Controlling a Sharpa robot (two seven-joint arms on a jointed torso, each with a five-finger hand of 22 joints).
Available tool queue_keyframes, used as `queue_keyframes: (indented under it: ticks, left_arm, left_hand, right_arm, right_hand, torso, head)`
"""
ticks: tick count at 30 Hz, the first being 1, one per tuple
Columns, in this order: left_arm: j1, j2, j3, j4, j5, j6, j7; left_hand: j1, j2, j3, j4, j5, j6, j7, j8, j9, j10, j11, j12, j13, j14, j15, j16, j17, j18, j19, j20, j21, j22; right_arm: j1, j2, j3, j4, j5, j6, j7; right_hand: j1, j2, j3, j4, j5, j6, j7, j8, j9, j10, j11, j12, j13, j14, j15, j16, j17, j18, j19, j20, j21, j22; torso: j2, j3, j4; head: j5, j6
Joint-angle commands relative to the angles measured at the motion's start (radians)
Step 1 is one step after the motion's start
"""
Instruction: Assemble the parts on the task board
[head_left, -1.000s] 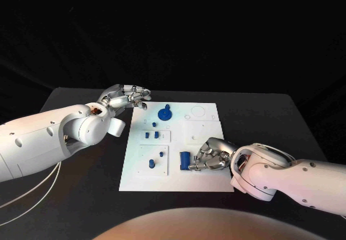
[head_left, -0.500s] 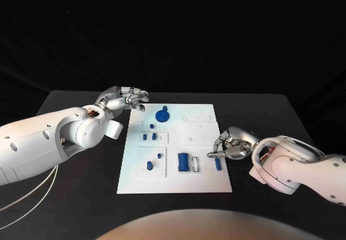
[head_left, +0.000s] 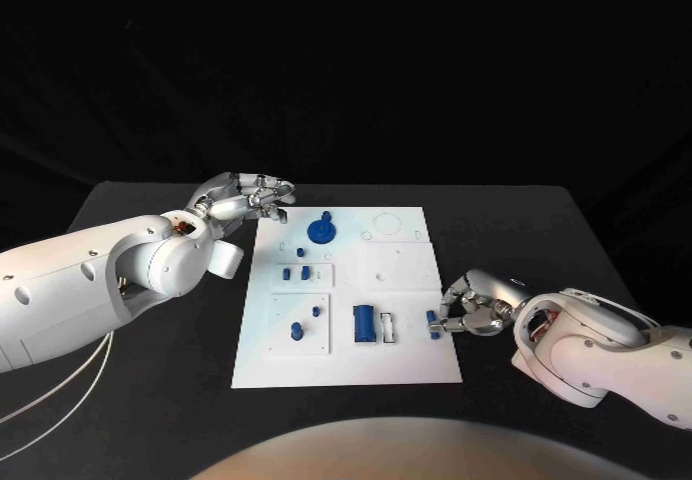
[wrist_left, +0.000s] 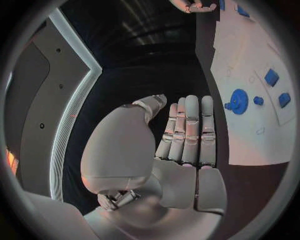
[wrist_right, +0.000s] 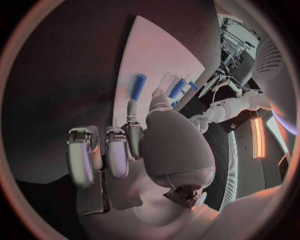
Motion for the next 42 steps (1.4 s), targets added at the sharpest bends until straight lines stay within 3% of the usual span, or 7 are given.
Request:
queue_keyframes:
  ticks: [1,25,30,33,34,36,42]
  left_arm:
    - [0.0,0.0,0.001,0.003,-0.001,0.014,0.014]
    - [0.0,-0.001,0.001,0.003,-0.001,0.016,0.013]
    - [0.0,-0.001,0.001,0.003,-0.001,0.016,0.013]
    - [0.0,-0.001,0.001,0.003,-0.001,0.016,0.013]
    - [0.0,-0.001,0.001,0.003,-0.001,0.016,0.013]
    - [0.0,-0.001,0.001,0.003,-0.001,0.016,0.013]
    - [0.0,-0.001,0.001,0.003,-0.001,0.016,0.013]
  left_hand:
    - [-0.007,-0.003,0.001,-0.002,0.004,-0.009,0.0,0.005,0.001,-0.006,0.001,0.003,0.002,-0.002,0.003,-0.005,0.002,0.01,0.002,0.006,-0.003,-0.001]
    - [-0.007,-0.003,0.001,-0.002,0.004,-0.009,0.0,0.005,0.001,-0.006,0.001,0.003,0.002,-0.002,0.003,-0.005,0.002,0.01,0.002,0.006,-0.003,-0.001]
    - [-0.008,-0.002,0.001,-0.002,0.005,-0.01,0.0,0.007,0.001,-0.007,0.001,0.004,0.002,-0.002,0.003,-0.005,0.002,0.01,0.002,0.006,-0.004,-0.001]
    - [-0.008,-0.002,0.001,-0.002,0.005,-0.01,0.0,0.007,0.001,-0.007,0.001,0.004,0.002,-0.002,0.003,-0.005,0.002,0.01,0.002,0.006,-0.004,-0.001]
    - [-0.008,-0.002,0.001,-0.002,0.005,-0.01,0.0,0.007,0.001,-0.007,0.001,0.004,0.002,-0.002,0.003,-0.005,0.002,0.01,0.002,0.006,-0.004,-0.001]
    - [-0.007,-0.002,0.001,-0.002,0.005,-0.01,0.0,0.007,0.002,-0.007,0.001,0.004,0.003,-0.003,0.003,-0.005,0.002,0.01,0.002,0.006,-0.004,-0.001]
    - [-0.007,-0.002,0.001,-0.002,0.005,-0.01,0.0,0.007,0.002,-0.007,0.001,0.004,0.003,-0.003,0.003,-0.005,0.002,0.01,0.002,0.006,-0.004,-0.001]
  right_arm:
    - [-0.008,0.01,0.0,-0.006,-0.062,0.014,-0.034]
    - [-0.043,0.082,-0.001,-0.069,-0.132,0.038,-0.081]
    - [-0.044,0.085,-0.001,-0.067,-0.138,0.032,-0.085]
    - [-0.045,0.084,-0.001,-0.06,-0.136,0.024,-0.086]
    - [-0.045,0.084,-0.001,-0.055,-0.131,0.019,-0.086]
    - [-0.045,0.083,-0.001,-0.048,-0.124,0.011,-0.087]
    - [-0.042,0.075,0.0,-0.02,-0.095,-0.021,-0.087]
  right_hand:
    - [0.003,0.001,-0.006,0.001,-0.003,0.009,0.0,-0.004,-0.001,0.003,0.004,-0.001,0.087,0.098,0.007,-0.002,0.238,-0.008,0.092,0.009,-0.005,0.255]
    - [0.21,0.05,0.02,-0.011,-0.062,0.05,-0.018,-0.026,-0.037,0.01,-0.012,0.007,0.094,0.099,-0.008,-0.001,0.242,-0.01,0.095,-0.003,0.001,0.257]
    - [0.312,0.024,0.203,0.001,-0.111,0.074,-0.021,-0.051,-0.074,0.008,-0.017,0.006,0.097,0.099,-0.011,0.0,0.243,-0.01,0.097,-0.008,0.004,0.258]
    - [0.258,-0.076,0.443,-0.003,-0.053,0.084,-0.017,-0.053,-0.077,0.01,-0.015,0.007,0.1,0.099,-0.008,0.0,0.243,-0.011,0.098,-0.005,0.006,0.258]
    - [0.163,-0.175,0.669,-0.02,-0.045,0.081,-0.011,-0.035,-0.05,0.015,-0.017,0.008,0.102,0.099,-0.004,0.0,0.243,-0.011,0.098,-0.006,0.007,0.259]
    - [0.079,-0.206,0.807,-0.077,-0.038,0.067,-0.017,-0.013,-0.016,0.018,-0.014,0.01,0.103,0.099,-0.008,-0.001,0.243,-0.011,0.099,-0.004,0.009,0.259]
    - [-0.038,-0.215,0.897,-0.151,-0.026,0.052,-0.02,0.007,0.016,0.023,-0.015,0.014,0.107,0.1,-0.01,0.0,0.244,-0.012,0.1,-0.005,0.01,0.26]
  torso:
    - [0.001,-0.0006,0.001]
    - [0.0,-0.0012,0.0011]
    - [-0.001,-0.0017,0.0007]
    - [-0.001,-0.0012,0.0009]
    - [-0.001,-0.0009,0.0009]
    - [-0.001,-0.0007,0.0007]
    - [-0.001,-0.0009,0.0008]
  head:
    - [0.002,0.0]
    - [0.006,-0.004]
    - [0.006,-0.004]
    - [0.006,-0.003]
    - [0.006,-0.003]
    - [0.005,-0.002]
    - [0.005,0.0]
